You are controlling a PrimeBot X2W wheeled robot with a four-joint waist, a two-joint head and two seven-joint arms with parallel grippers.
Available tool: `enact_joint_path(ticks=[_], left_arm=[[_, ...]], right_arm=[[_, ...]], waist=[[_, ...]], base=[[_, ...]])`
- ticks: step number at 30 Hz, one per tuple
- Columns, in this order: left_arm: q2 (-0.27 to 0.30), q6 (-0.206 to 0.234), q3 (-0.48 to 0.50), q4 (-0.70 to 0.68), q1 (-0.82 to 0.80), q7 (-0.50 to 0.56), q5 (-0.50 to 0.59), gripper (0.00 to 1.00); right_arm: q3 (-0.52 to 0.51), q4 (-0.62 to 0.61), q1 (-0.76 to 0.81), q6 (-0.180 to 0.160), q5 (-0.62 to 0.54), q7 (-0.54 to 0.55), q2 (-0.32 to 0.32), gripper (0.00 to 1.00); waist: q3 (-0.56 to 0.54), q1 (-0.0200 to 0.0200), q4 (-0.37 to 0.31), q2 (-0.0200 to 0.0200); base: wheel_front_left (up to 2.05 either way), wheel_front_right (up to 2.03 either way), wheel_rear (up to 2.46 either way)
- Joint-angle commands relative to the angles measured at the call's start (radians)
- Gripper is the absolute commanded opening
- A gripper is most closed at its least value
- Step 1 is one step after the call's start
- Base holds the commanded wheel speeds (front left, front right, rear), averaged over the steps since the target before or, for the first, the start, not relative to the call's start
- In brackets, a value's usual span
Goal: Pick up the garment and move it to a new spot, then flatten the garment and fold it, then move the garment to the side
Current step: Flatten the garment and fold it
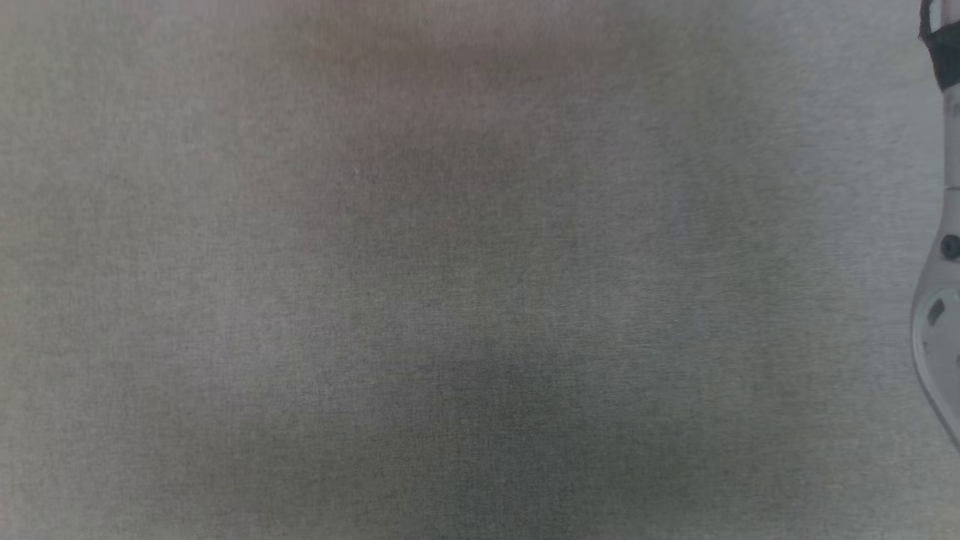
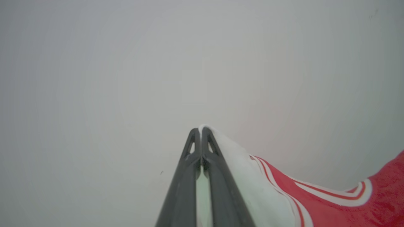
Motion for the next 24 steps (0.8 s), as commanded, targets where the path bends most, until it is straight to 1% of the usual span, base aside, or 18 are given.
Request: enact_joint_path(ticks=[1, 2, 4, 6, 11, 13, 15, 16, 18, 20, 22, 23, 24], left_arm=[[-0.008, -0.005, -0.021, 0.017, -0.008, -0.069, 0.02, 0.0], [-0.018, -0.006, -0.026, 0.035, -0.008, -0.097, 0.009, 0.0], [-0.027, -0.006, -0.069, 0.043, 0.014, -0.138, 0.007, 0.0], [-0.027, -0.006, -0.086, 0.053, 0.029, -0.148, -0.01, 0.0], [-0.031, -0.005, -0.159, 0.103, 0.121, -0.18, -0.072, 0.0], [-0.036, -0.006, -0.186, 0.125, 0.165, -0.177, -0.109, 0.0], [-0.041, -0.006, -0.218, 0.141, 0.213, -0.144, -0.139, 0.0], [-0.042, -0.006, -0.233, 0.144, 0.234, -0.121, -0.165, 0.0], [-0.034, -0.006, -0.268, 0.132, 0.28, -0.066, -0.204, 0.0], [-0.022, -0.006, -0.299, 0.108, 0.334, 0.003, -0.26, 0.0], [-0.007, -0.006, -0.318, 0.082, 0.373, 0.071, -0.315, 0.0], [0.008, -0.006, -0.334, 0.06, 0.418, 0.122, -0.363, 0.0], [0.019, -0.006, -0.343, 0.048, 0.441, 0.147, -0.38, 0.0]], right_arm=[[-0.004, 0.028, -0.012, -0.001, -0.045, -0.04, 0.0, 0.0], [-0.009, 0.05, -0.019, -0.001, -0.069, -0.05, 0.0, 0.0], [-0.015, 0.091, -0.012, -0.001, -0.092, -0.068, 0.0, 0.0], [-0.024, 0.115, -0.001, -0.001, -0.094, -0.067, -0.001, 0.0], [-0.032, 0.247, 0.056, -0.001, -0.066, -0.063, 0.001, 0.0], [-0.04, 0.297, 0.074, -0.001, -0.03, -0.053, -0.001, 0.0], [-0.027, 0.348, 0.105, -0.001, 0.0, -0.038, -0.001, 0.0], [-0.027, 0.37, 0.115, -0.001, 0.036, -0.035, -0.001, 0.0], [-0.008, 0.413, 0.139, -0.001, 0.058, -0.009, 0.0, 0.0], [0.009, 0.446, 0.158, -0.001, 0.105, 0.017, -0.001, 0.0], [0.047, 0.466, 0.183, -0.001, 0.137, 0.051, 0.0, 0.0], [0.086, 0.478, 0.215, -0.001, 0.186, 0.087, 0.0, 0.0], [0.11, 0.481, 0.232, -0.001, 0.202, 0.101, 0.0, 0.0]], waist=[[0.045, 0.0, 0.021, 0.0], [0.055, 0.0, 0.026, 0.0], [0.067, 0.0, 0.037, 0.0], [0.072, 0.0, 0.041, 0.0], [0.078, 0.0, 0.061, 0.0], [0.074, 0.0, 0.069, 0.0], [0.066, 0.0, 0.074, 0.0], [0.061, 0.0, 0.076, 0.0], [0.048, 0.0, 0.079, 0.0], [0.03, 0.0, 0.081, 0.0], [0.012, 0.0, 0.082, 0.0], [-0.008, 0.0, 0.084, 0.0], [-0.017, 0.0, 0.083, 0.0]], base=[[0.0, 0.0, 0.0], [0.0, 0.0, 0.0], [0.0, 0.0, 0.0], [0.0, 0.0, 0.0], [0.0, 0.0, 0.0], [0.0, 0.0, 0.0], [0.0, 0.0, 0.0], [0.0, 0.0, 0.0], [0.0, 0.0, 0.0], [0.0, 0.0, 0.0], [0.0, 0.0, 0.0], [0.0, 0.0, 0.0], [0.0, 0.0, 0.0]])
